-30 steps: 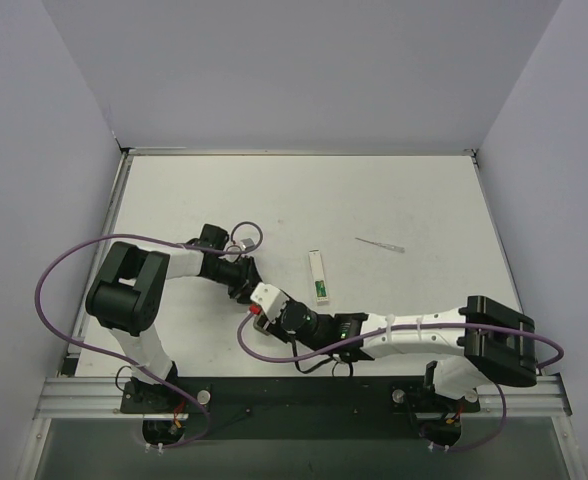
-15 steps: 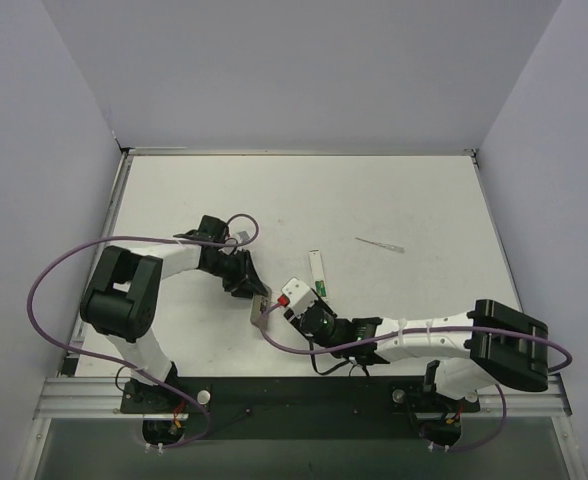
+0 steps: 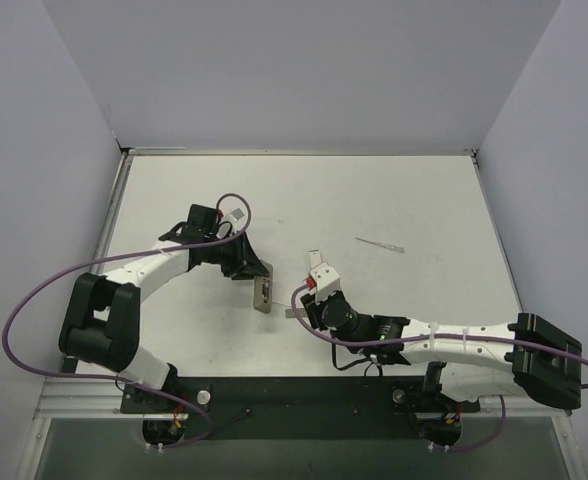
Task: Unload the batteries from the remote control
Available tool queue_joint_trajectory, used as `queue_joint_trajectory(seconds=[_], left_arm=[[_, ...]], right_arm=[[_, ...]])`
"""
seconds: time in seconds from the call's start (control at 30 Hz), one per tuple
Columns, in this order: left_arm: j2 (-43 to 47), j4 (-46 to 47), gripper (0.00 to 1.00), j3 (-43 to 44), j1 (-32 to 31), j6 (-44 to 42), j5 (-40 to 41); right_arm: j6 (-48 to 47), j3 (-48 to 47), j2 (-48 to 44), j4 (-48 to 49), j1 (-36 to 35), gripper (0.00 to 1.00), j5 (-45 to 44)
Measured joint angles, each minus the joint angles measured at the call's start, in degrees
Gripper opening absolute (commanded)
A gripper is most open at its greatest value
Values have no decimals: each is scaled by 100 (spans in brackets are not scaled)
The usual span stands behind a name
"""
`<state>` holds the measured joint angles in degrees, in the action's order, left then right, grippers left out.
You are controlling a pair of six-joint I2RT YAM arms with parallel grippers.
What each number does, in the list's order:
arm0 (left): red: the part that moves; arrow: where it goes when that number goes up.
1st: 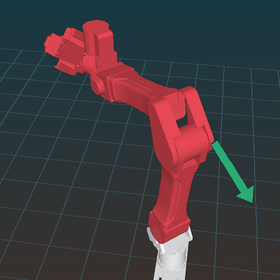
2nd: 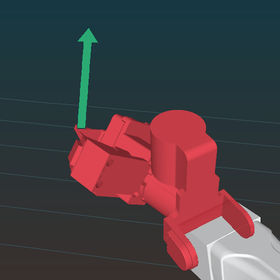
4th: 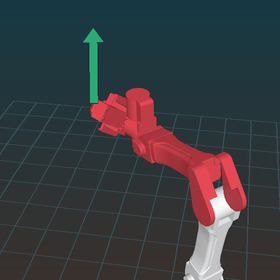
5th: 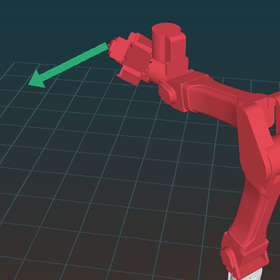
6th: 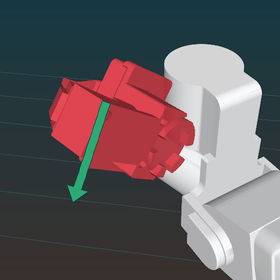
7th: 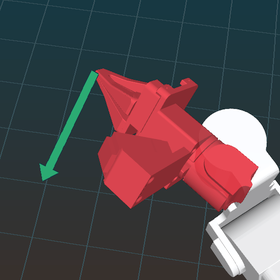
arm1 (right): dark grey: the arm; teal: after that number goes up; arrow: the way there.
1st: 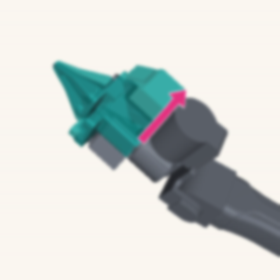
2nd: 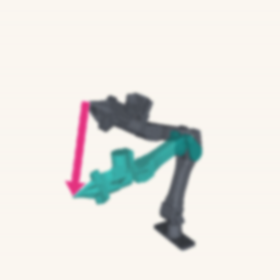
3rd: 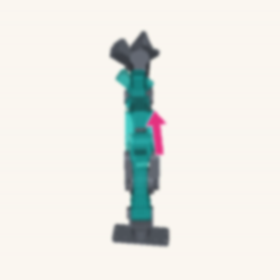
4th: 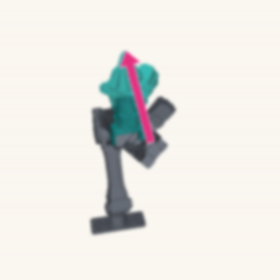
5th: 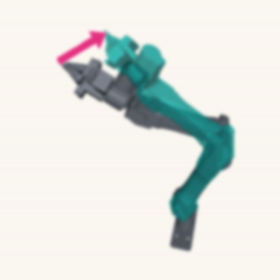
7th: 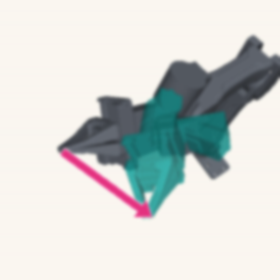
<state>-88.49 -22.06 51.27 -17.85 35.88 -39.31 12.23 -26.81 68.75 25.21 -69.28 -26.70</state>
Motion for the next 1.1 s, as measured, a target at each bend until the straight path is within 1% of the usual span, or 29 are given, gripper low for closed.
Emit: queue_joint_trajectory(seconds=[0.1, 0.13, 0.2, 0.23, 0.3, 0.33, 0.43, 0.5, 0.6, 0.73, 0.97, 1.03, 1.1], left_arm=[[55, 625, 0, 0, 0, 369, -122], [24, 868, 0, 0, 0, 498, -164], [-92, 1329, 0, 20, -2, 741, -212], [-166, 1480, 0, 55, -9, 822, -210], [-426, 1851, 0, 184, -35, 1034, -173], [-551, 2026, 0, 256, -52, 1099, -140], [-929, 2516, 7, 479, -125, 1285, -59], [-1137, 2920, 10, 535, -162, 1427, -35], [-1408, 3388, 12, 538, -179, 1604, -22], [-1878, 3589, 14, 715, -184, 1624, 17], [-2549, 4085, 17, 813, -205, 1711, 15], [-2684, 4223, 20, 813, -223, 1749, 17], [-2791, 4306, 27, 824, -245, 1773, 15]], right_arm=[[181, 46, -181, -26, 37, 44, -105], [234, 79, -251, -35, 37, 52, -131], [343, 164, -400, -35, 37, 58, -160], [391, 216, -498, -50, 35, 66, -181], [520, 319, -688, -76, 37, 74, -271], [568, 361, -769, -94, 35, 75, -321], [706, 431, -1019, -229, 37, 79, -450], [774, 474, -1220, -332, 35, 84, -525], [872, 566, -1572, -435, 35, 86, -640], [951, 800, -1937, -487, 35, 85, -798], [1025, 883, -1996, -673, 35, 84, -848], [1027, 883, -1971, -669, 35, 84, -850], [1025, 883, -1904, -671, 35, 84, -850]])
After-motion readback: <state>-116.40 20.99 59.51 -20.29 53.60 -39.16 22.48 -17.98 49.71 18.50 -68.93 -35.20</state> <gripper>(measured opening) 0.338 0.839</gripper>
